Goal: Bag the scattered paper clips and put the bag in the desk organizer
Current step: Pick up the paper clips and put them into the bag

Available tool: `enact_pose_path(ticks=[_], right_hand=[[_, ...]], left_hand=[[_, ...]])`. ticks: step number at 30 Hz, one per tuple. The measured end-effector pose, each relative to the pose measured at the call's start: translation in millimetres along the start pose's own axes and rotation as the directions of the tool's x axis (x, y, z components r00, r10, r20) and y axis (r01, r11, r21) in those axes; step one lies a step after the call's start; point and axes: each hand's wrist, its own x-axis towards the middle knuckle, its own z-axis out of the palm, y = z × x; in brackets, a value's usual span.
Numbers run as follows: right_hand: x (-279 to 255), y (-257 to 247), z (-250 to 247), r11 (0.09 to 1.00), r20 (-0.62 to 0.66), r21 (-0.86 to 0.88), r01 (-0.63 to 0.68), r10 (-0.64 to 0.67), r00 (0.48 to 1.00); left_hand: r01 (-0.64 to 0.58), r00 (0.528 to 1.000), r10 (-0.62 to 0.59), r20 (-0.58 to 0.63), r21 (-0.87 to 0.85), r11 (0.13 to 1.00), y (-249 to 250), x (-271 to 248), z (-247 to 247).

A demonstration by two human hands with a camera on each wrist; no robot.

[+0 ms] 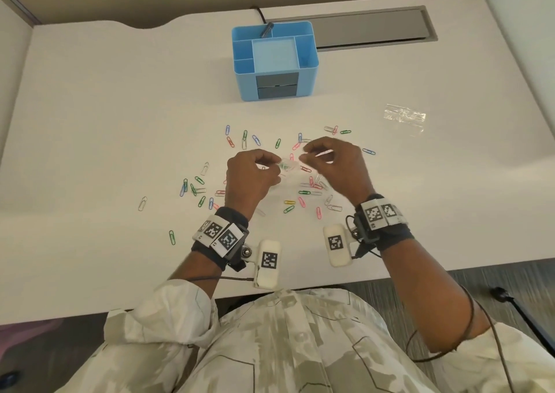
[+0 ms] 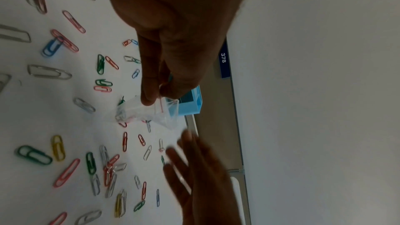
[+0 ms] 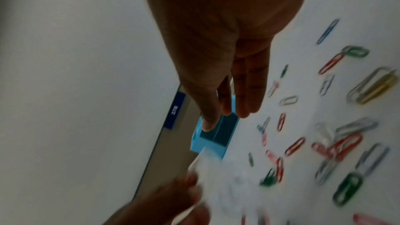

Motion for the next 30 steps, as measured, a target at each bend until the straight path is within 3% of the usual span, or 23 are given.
enact_pose_path(ticks=[2,5,9,13,19,22,27,30], right_hand=[[7.8,22.9,-15.0,0.996,-0.078,0.002,-0.084,0.084,0.993],[17.3,66.4,-37.7,0.960,-0.179,-0.223,-0.173,0.134,0.975],[16.5,109.8,-40.4,0.866,-0.041,-0.426,-0.261,0.270,0.962],[1.9,108.1,-15.0,0.847,0.038,-0.499,-0.184,0.234,0.972],[-28.5,86.7,30.9,0.818,0.215,-0.571,0.070,0.066,0.974],[-40.5,79.0,42.8,0.784,0.210,-0.591,0.190,-0.078,0.975],[-34.5,69.8,43.0,0.753,0.199,-0.609,0.249,-0.159,0.967],[-19.9,61.9,37.7,0.803,0.173,-0.572,0.167,-0.081,0.982]], left_hand=[[0.012,1.000,-0.012,-0.005,-0.021,1.000,-2.3,1.7,-5.0],[0.008,1.000,-0.008,-0.005,-0.029,1.000,-5.3,4.2,-13.3],[-0.001,1.000,0.001,-0.012,-0.030,1.000,-7.1,5.7,-18.9],[-0.016,1.000,0.014,-0.022,-0.059,0.998,-7.8,5.6,-20.3],[-0.002,1.000,0.001,-0.017,-0.059,0.998,-10.6,7.8,-19.3],[-0.003,1.000,0.003,-0.005,-0.043,0.999,-11.5,6.8,-18.4],[0.006,1.000,-0.005,0.025,-0.042,0.999,-11.2,3.9,-16.6],[0.015,0.999,-0.013,0.033,-0.056,0.998,-11.1,3.1,-16.5]])
